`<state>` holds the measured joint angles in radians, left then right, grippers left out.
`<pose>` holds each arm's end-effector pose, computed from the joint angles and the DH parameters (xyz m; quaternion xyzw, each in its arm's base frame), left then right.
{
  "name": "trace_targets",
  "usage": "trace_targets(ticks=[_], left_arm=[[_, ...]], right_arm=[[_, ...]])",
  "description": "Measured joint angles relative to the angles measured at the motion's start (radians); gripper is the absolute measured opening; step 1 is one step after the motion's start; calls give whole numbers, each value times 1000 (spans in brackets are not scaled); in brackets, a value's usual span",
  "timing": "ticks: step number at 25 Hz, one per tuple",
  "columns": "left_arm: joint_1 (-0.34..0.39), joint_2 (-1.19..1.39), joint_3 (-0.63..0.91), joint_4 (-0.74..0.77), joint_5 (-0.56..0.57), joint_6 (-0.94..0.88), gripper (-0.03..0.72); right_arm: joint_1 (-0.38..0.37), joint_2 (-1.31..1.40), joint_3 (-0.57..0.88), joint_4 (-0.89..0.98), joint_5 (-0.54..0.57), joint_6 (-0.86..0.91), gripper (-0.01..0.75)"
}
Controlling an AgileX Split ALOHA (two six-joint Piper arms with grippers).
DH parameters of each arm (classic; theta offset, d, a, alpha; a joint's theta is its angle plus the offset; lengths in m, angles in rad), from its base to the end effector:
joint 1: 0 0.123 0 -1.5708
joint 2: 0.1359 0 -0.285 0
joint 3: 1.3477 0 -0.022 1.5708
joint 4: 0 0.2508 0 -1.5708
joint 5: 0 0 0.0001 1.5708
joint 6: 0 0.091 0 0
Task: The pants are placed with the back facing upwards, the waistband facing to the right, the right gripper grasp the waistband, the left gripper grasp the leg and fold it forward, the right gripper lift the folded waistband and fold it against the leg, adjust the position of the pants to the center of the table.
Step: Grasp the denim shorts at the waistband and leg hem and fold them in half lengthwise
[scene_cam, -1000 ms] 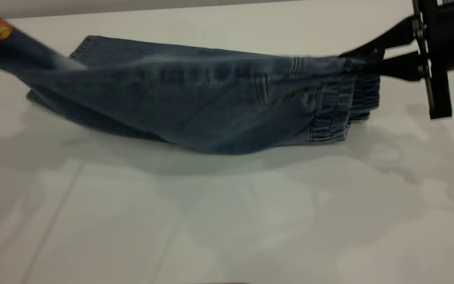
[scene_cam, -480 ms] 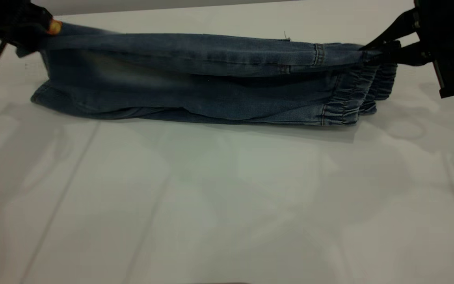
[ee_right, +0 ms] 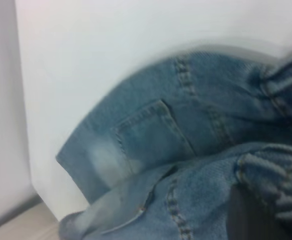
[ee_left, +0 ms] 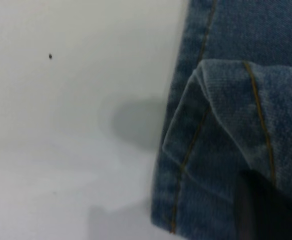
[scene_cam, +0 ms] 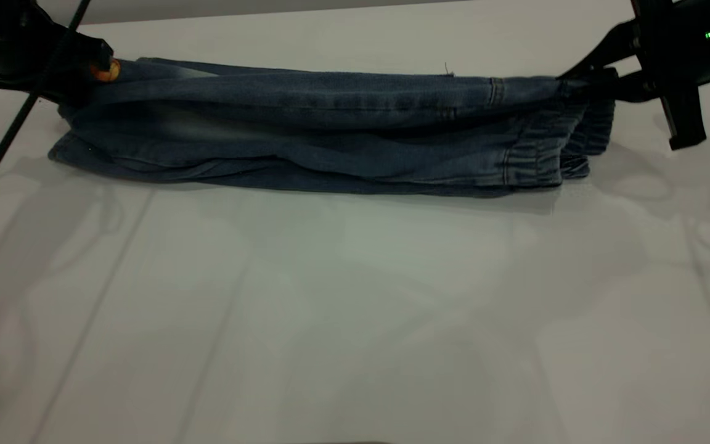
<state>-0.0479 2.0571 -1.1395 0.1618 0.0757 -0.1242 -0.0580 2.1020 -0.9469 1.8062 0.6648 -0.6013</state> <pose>0.4072 -0.0184 0.1127 0.0382 0.9443 0.0040 0.3267 0.3650 0.0336 0.0814 0.4656 0.7703 0.4258 0.0927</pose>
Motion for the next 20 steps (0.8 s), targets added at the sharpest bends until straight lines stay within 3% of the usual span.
trace_targets(ticks=[5,10,14,20], left_arm=[[0,22,-59,-12,6,-61,183],[0,23,-78,-55,4,-125,354],[0,23,-79,-65,5,-205,429],[0,20,-81,-65,36,-214,435]], right_arm=[[0,7,-43,0,-19,7,167],[0,20,-55,1,-53,7,385],[-1,21,-55,1,-22,-8,563],[0,21,-56,-67,121,-105,581]])
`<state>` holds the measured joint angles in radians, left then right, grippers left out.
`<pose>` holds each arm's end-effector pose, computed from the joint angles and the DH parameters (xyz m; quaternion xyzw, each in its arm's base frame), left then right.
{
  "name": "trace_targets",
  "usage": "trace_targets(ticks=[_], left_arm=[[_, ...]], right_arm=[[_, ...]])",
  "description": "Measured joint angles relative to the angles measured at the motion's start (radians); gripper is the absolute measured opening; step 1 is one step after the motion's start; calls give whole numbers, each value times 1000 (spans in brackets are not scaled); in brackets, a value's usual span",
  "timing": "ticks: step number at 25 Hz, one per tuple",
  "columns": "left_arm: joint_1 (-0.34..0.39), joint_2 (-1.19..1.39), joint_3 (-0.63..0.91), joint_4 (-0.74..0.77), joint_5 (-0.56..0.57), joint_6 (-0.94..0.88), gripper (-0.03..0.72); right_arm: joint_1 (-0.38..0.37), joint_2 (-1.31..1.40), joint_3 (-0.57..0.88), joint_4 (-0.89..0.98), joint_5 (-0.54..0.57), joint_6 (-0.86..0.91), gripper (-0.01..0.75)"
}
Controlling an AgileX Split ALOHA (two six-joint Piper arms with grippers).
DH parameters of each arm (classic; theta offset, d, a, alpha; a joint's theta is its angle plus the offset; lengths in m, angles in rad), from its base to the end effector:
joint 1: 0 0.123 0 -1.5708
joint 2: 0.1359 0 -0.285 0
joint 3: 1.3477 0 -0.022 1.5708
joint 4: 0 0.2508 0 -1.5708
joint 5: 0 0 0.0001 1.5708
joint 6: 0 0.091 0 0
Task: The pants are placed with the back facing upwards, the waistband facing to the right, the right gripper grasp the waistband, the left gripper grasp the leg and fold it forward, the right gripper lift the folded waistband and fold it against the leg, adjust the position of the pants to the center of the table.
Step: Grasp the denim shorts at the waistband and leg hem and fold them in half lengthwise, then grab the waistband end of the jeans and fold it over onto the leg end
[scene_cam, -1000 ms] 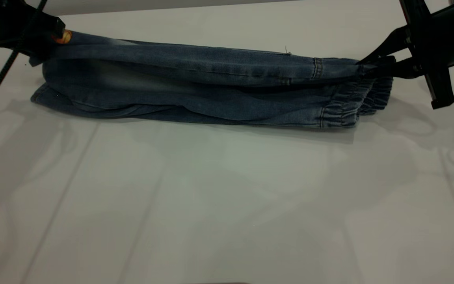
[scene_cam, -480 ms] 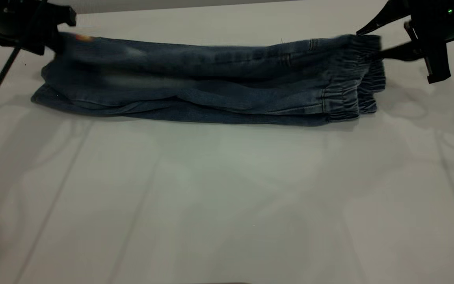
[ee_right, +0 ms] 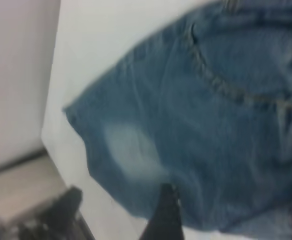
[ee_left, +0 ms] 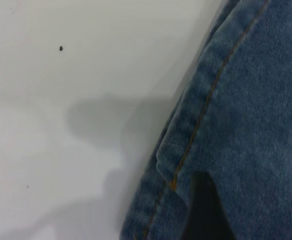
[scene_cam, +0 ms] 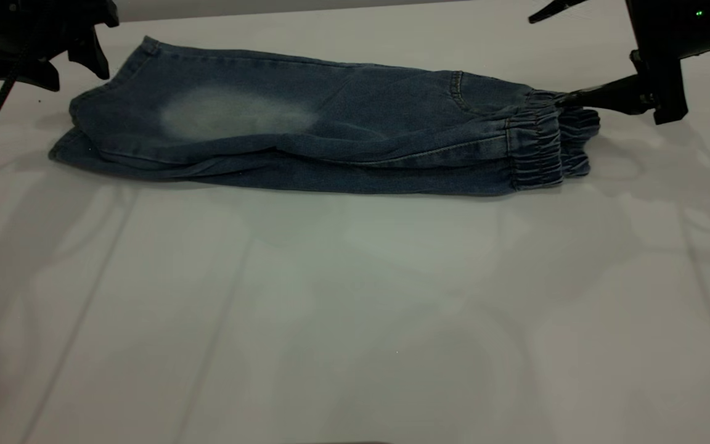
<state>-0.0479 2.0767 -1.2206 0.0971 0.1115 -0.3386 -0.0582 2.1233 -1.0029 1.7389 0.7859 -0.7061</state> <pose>0.4236 -0.0193 0.1225 -0.0930 0.9363 -0.0439 0.3358 0.3736 0.0419 0.0893 0.3676 0.7988 0.4654 0.1009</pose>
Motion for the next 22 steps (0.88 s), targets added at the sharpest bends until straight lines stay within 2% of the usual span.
trace_targets(ticks=[1,6,9,15,22], left_arm=[[0,0,0,0,6,0,435],[0,0,0,0,7,0,435],[0,0,0,0,7,0,435],[0,0,-1,1,17,0,435],[0,-1,-2,1,44,18,435]], right_arm=[[0,0,0,-72,9,9,580],[9,0,19,-186,28,36,580],[45,1,38,-210,18,33,594],[78,89,38,-75,-35,28,607],[78,120,20,64,-88,-118,589]])
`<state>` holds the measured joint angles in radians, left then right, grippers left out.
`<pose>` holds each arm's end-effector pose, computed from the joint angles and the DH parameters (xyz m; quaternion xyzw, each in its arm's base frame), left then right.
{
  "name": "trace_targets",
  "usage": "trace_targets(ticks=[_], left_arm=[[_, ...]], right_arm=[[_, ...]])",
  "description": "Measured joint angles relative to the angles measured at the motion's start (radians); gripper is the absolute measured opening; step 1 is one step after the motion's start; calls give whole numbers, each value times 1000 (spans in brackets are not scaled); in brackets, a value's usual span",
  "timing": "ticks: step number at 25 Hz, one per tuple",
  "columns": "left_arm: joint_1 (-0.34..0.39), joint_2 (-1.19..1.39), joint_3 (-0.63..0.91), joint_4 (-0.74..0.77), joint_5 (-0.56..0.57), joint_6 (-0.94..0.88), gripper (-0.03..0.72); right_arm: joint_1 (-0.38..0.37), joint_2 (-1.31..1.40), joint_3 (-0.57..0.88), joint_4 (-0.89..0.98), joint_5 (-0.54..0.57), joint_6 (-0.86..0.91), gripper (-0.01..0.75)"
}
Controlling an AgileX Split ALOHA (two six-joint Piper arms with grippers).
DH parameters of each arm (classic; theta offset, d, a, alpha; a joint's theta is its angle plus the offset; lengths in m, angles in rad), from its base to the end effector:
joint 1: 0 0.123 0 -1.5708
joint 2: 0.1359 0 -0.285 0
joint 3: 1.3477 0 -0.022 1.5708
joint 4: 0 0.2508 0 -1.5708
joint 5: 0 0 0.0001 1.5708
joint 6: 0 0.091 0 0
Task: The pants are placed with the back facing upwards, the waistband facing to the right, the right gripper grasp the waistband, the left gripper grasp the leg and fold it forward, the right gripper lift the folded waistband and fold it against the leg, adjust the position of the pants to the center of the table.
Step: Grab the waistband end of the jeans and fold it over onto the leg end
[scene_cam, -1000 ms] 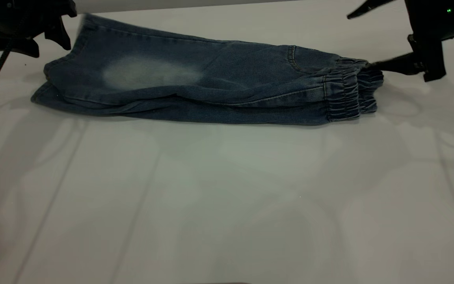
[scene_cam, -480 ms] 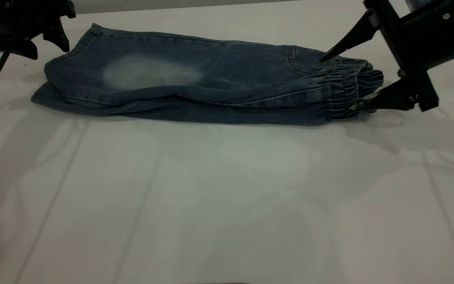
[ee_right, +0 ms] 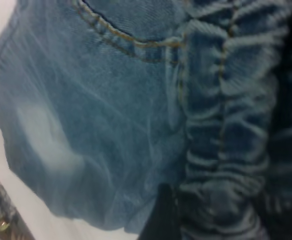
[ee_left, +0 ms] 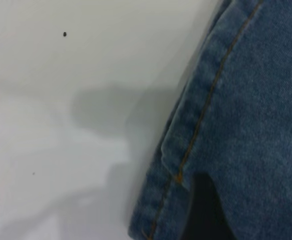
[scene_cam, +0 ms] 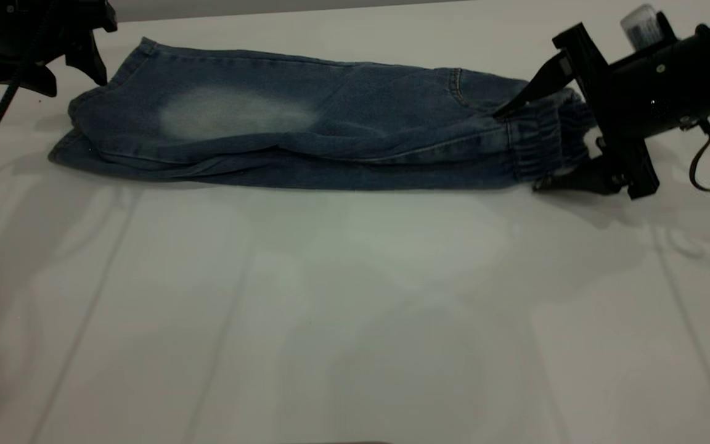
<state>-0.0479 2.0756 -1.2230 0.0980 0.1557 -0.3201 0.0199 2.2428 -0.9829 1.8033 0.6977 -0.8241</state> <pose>0.4211 -0.0188 0.1211 -0.0854 0.9437 -0.0361 0.3175 0.3618 0.0642 0.0383 0.3596 0.8338 0.4122 0.0747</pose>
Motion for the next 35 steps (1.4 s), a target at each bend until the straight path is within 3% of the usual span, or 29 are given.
trace_targets(ticks=[5,8,12,15,17,29,35], left_arm=[[0,0,0,0,29,33,435],[-6,0,0,0,43,56,433],[-50,0,0,0,60,112,426],[-105,0,0,0,62,147,424],[-145,0,0,0,61,155,422],[-439,101,-2,-1,-84,151,422],[-532,160,-3,1,-116,126,422]], right_arm=[[0,0,-4,16,-60,-8,571],[0,-2,-7,20,-101,-2,507],[2,-2,-8,21,-151,-1,305],[2,-2,-8,21,-170,-36,108],[2,-2,-8,21,-170,-70,59],[1,-95,-5,14,-96,-293,50],[1,-196,-3,3,-13,-312,50]])
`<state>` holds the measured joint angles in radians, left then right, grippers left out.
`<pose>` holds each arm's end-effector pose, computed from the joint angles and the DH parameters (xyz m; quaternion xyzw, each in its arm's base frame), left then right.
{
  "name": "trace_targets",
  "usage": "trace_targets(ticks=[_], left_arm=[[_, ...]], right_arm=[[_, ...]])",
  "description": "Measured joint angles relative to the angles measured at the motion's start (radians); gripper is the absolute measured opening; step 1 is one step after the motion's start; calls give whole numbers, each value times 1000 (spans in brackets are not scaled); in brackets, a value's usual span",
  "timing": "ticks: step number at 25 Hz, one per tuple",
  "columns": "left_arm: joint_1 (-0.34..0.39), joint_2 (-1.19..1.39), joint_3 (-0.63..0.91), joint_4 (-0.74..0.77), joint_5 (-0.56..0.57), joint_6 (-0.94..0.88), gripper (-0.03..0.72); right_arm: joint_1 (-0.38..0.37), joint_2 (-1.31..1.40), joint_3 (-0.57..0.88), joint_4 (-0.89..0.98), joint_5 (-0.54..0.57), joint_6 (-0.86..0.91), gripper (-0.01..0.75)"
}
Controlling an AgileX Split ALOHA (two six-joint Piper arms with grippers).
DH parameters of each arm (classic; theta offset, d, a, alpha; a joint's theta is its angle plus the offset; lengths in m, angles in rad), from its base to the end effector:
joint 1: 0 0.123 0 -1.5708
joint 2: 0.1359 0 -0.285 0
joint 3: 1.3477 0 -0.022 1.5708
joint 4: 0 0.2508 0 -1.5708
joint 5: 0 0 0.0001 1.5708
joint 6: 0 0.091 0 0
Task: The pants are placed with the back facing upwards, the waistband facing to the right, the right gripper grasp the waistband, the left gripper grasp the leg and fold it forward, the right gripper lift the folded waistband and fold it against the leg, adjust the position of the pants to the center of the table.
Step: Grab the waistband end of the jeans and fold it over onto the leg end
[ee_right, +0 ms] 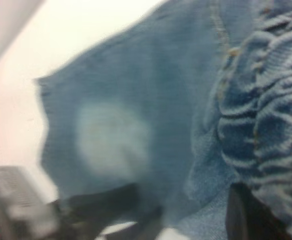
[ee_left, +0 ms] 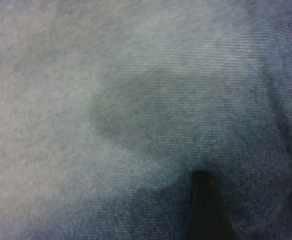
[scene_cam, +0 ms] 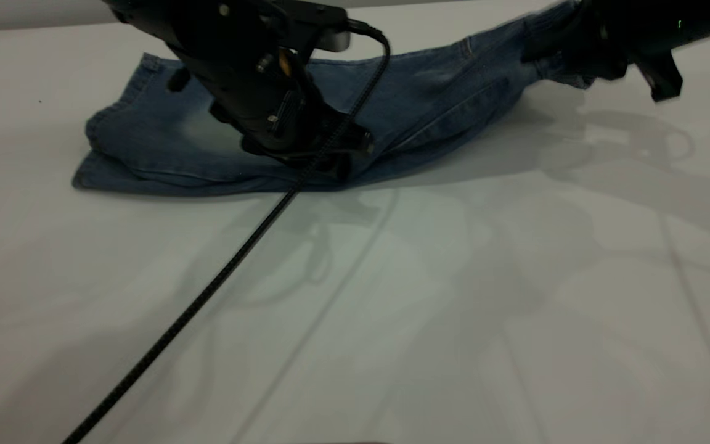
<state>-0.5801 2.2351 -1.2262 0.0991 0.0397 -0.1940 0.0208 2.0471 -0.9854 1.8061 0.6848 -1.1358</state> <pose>0.3562 -0.2330 0.0604 0.2285 0.9261 -0.0976 0.2838 0.3722 0.0638 0.1104 0.1891 0.8621 0.4127 0.2250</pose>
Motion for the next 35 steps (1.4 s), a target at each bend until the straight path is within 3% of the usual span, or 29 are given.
trace_targets(ticks=[6,13,23,30,35], left_arm=[[-79,3,-1,-1,-32,-3,422],[-117,4,-1,-1,-62,-71,421],[-116,-175,1,-1,77,14,421],[-2,-416,2,1,115,28,410],[56,-576,2,1,88,29,391]], right_arm=[[0,-110,1,-74,113,-2,50],[0,-233,3,-207,168,-6,50],[0,-239,3,-305,162,-21,50],[21,-241,3,-239,190,-56,50],[157,-241,3,-127,154,-135,50]])
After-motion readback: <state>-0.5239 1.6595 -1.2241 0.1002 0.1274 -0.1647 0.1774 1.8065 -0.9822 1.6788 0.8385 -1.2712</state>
